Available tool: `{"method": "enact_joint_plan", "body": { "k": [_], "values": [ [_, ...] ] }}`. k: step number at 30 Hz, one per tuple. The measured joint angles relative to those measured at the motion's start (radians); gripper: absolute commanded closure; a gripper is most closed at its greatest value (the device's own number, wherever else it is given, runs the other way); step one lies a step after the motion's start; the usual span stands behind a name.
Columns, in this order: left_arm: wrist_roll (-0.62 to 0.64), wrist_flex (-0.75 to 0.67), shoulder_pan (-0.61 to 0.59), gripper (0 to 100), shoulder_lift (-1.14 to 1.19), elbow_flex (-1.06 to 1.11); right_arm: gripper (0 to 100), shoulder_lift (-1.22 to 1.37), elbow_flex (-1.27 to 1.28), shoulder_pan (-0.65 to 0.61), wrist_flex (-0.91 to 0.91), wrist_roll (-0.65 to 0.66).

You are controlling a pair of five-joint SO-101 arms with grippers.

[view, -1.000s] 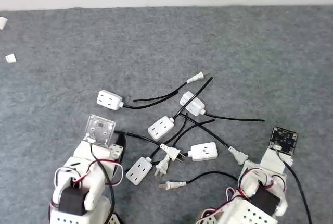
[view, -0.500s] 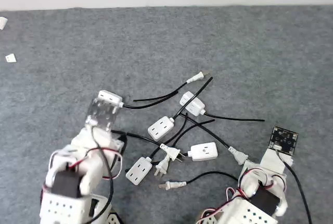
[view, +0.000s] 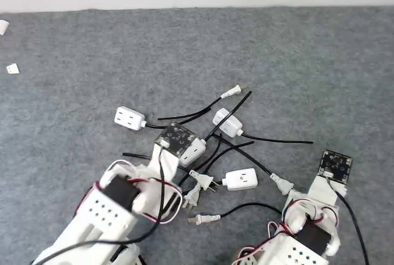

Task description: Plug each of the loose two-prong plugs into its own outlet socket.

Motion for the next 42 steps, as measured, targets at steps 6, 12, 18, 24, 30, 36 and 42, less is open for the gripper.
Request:
{"method": "enact_joint_plan", "body": {
  "k": [6,12,18,24,30,36,42],
  "values": [
    [-0.038,-0.089,0.002,83,0.258,0.0,94.0,0.0,0.0,0.0,0.0,0.0],
    [-0.176,-0.155,-0.095,82,0.354,-0.002,94.0,0.0,0.0,0.0,0.0,0.0],
    [-0.489,-0.16,-0.189,82,0.359,0.048,94.0,0.0,0.0,0.0,0.0,0.0],
    [-0.539,-0.219,-0.199,83,0.359,0.077,94.0,0.0,0.0,0.0,0.0,0.0],
    [-0.539,-0.226,-0.199,83,0.359,0.077,94.0,0.0,0.0,0.0,0.0,0.0],
    [-0.523,-0.287,-0.199,96,0.359,0.077,94.0,0.0,0.0,0.0,0.0,0.0],
    [-0.262,-0.423,-0.196,99,0.361,0.077,94.0,0.0,0.0,0.0,0.0,0.0]
  ]
}}
